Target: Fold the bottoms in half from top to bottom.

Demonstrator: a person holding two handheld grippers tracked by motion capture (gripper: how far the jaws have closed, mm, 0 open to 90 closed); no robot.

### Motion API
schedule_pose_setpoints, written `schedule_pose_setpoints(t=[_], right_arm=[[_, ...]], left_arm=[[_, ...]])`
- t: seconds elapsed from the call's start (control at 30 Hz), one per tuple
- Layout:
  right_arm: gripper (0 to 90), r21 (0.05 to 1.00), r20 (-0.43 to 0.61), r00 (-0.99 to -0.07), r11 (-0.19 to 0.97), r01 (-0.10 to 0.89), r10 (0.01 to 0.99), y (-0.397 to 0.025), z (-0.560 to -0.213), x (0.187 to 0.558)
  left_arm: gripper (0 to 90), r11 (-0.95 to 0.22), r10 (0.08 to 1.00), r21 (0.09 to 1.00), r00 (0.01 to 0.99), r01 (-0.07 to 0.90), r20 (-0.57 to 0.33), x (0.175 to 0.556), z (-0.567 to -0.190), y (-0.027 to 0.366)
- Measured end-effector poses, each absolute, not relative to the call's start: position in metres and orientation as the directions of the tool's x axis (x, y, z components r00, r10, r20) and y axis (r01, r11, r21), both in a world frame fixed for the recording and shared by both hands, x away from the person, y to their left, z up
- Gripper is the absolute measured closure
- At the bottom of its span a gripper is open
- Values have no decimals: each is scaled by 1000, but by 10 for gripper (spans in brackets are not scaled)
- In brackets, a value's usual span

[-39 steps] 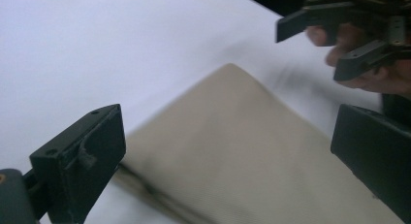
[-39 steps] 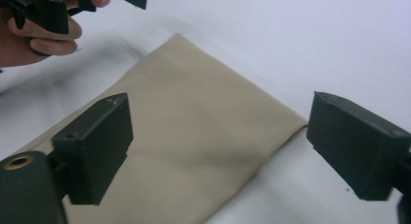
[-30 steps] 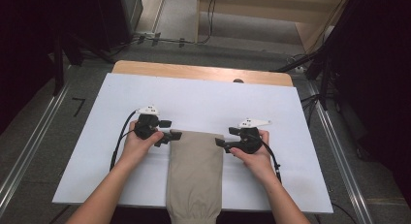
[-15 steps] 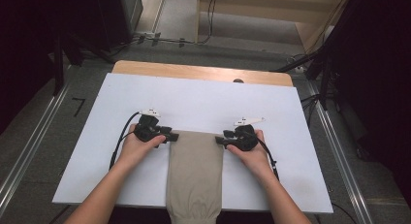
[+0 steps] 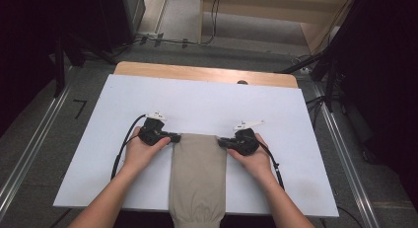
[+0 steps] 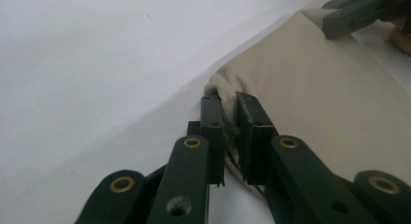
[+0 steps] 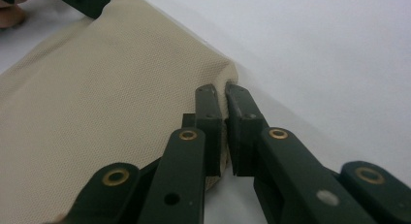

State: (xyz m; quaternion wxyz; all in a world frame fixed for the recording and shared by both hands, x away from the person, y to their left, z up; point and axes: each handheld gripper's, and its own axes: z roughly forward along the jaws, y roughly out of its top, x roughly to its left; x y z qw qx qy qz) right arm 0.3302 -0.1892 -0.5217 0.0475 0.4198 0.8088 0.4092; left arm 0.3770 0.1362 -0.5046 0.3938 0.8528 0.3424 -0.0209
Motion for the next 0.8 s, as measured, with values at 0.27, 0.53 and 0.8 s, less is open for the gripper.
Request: schedule_pose_setpoints(t=[0.27, 0.53, 0.8], right_arm=[[856, 715, 220, -657, 339, 611, 721, -190, -512, 341], [857, 731, 178, -647, 341, 592, 742, -194, -491, 366], [856, 768, 146, -636, 318, 556, 758, -203, -465, 395]], left_arm=[[856, -434, 553, 669, 765, 604, -332, 395, -498, 130], [858, -387, 576, 710, 756, 589, -313, 422, -481, 125], [857, -374, 576, 754, 772, 541, -269, 450, -449, 123]])
